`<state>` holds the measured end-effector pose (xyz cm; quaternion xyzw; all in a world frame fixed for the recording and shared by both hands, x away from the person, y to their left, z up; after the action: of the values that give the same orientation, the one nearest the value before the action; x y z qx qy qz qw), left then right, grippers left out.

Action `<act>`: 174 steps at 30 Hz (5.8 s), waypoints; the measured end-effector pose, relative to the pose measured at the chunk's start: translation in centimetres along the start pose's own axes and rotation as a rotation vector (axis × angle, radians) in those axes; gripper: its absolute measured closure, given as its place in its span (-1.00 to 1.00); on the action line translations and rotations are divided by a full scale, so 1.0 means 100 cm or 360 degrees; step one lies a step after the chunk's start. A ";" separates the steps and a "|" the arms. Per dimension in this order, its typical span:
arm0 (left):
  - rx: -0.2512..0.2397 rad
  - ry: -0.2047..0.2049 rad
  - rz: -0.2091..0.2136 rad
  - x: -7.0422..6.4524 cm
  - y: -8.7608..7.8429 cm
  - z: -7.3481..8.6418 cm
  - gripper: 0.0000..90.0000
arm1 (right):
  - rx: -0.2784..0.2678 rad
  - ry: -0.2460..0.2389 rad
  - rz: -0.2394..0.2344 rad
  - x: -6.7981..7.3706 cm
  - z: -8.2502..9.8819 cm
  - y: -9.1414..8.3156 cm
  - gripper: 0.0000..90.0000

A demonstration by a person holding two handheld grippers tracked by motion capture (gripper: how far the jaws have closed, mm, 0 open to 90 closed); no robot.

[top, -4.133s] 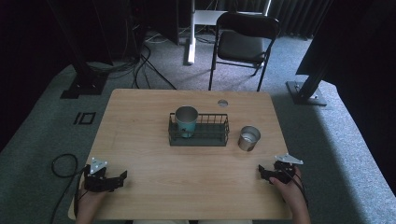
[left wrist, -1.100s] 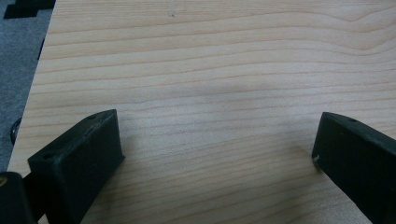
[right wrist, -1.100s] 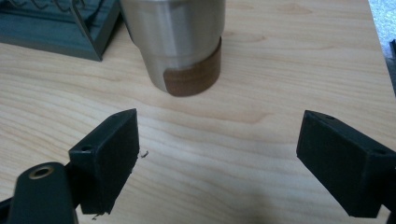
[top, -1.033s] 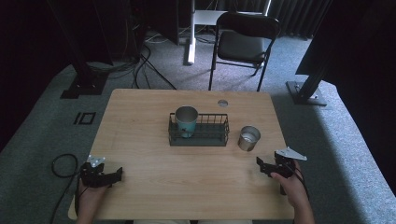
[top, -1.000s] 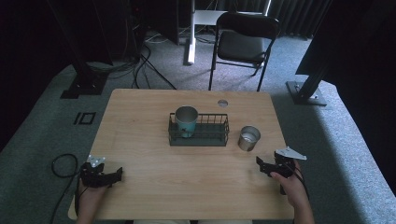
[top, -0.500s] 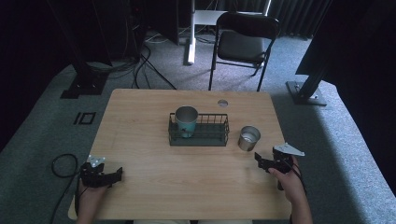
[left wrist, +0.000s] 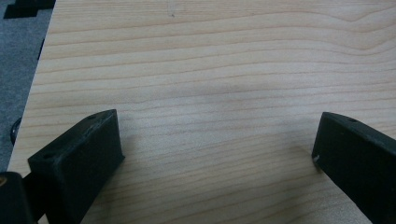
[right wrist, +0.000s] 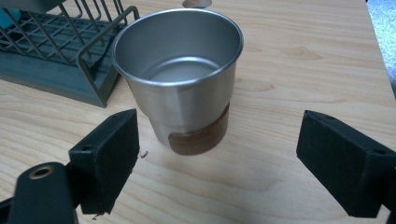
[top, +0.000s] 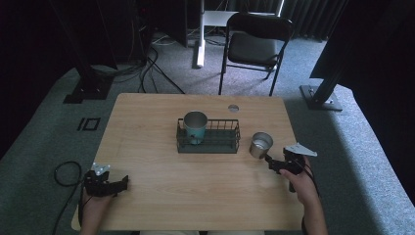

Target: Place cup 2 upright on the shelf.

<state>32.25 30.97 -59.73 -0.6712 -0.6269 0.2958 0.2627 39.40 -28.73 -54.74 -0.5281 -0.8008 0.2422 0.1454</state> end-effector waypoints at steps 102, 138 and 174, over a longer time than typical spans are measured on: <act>0.0001 0.0000 0.0000 0.000 0.000 0.000 -0.95 | -0.0173 -0.0079 -0.0014 0.011 -0.095 0.014 -0.71; 0.0000 -0.0001 0.0000 0.000 0.000 0.000 -0.95 | -0.0276 -0.0217 -0.0174 0.061 -0.169 0.009 -0.71; 0.0001 0.0000 0.0000 0.000 0.000 0.000 -0.95 | -0.0228 -0.0335 -0.0369 0.121 -0.184 0.046 -0.71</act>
<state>32.25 30.97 -59.73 -0.6712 -0.6267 0.2960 0.2629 47.19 -11.85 -42.03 -0.4129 -0.8824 0.2200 0.0498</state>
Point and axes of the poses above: each handheld gripper's, and its own axes: y roughly forward along the jaws, z roughly out of its underside, x roughly to its left, the point moved 6 cm from there along y, roughly forward along the jaws, and after that the axes turned 6 degrees about -y, right-handed, at the moved point
